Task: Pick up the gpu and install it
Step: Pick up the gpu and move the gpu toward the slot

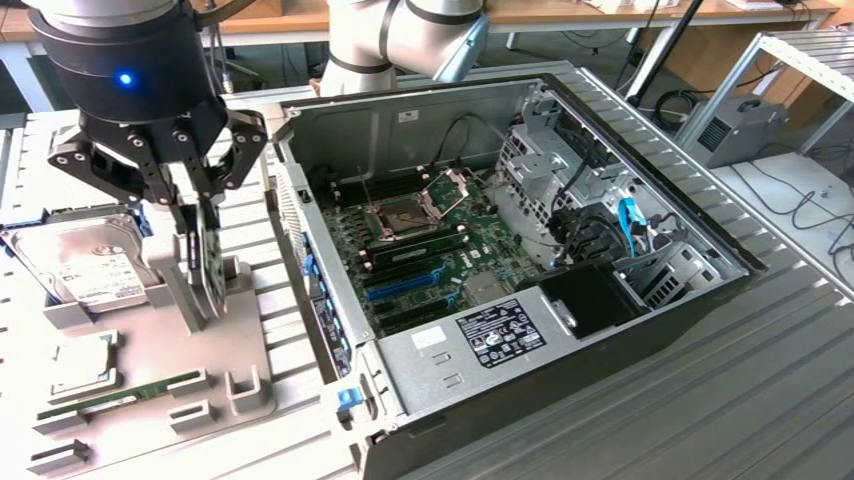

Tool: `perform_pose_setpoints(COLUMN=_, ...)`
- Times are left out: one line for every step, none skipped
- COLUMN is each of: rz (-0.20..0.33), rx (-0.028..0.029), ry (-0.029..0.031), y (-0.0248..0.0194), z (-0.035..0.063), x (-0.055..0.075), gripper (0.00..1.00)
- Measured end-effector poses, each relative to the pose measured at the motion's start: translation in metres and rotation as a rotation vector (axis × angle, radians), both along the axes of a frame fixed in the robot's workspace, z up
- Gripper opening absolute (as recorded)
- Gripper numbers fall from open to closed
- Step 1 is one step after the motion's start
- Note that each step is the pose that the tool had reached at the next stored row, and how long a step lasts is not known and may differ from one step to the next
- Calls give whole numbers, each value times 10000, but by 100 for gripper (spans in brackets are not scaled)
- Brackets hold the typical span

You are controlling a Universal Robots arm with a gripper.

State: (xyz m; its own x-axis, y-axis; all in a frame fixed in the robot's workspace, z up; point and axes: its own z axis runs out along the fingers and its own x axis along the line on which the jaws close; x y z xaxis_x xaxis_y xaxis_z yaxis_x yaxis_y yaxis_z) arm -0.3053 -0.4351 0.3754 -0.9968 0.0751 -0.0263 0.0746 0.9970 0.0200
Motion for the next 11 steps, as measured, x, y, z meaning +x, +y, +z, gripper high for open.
perform_pose_setpoints(rz=0, rx=1, ry=0, y=2, z=9, x=0, gripper=26)
perform_pose_setpoints(rz=0, rx=1, ry=-1, y=4, z=12, x=0, gripper=26)
perform_pose_setpoints(rz=-1, rx=3, ry=-2, y=6, z=15, x=0, gripper=26)
perform_pose_setpoints(rz=0, rx=2, ry=0, y=8, z=20, x=0, gripper=26)
perform_pose_setpoints(rz=0, rx=2, ry=1, y=9, z=24, x=0, gripper=26)
perform_pose_setpoints(rz=0, rx=2, ry=-1, y=11, z=27, x=0, gripper=26)
perform_pose_setpoints(rz=-1, rx=3, ry=-1, y=13, z=30, x=0, gripper=26)
perform_pose_setpoints(rz=0, rx=2, ry=0, y=15, z=33, x=0, gripper=26)
perform_pose_setpoints(rz=0, rx=2, ry=1, y=17, z=37, x=0, gripper=26)
perform_pose_setpoints(rz=0, rx=3, ry=1, y=19, z=41, x=0, gripper=26)
perform_pose_setpoints(rz=0, rx=3, ry=1, y=20, z=46, x=0, gripper=26)
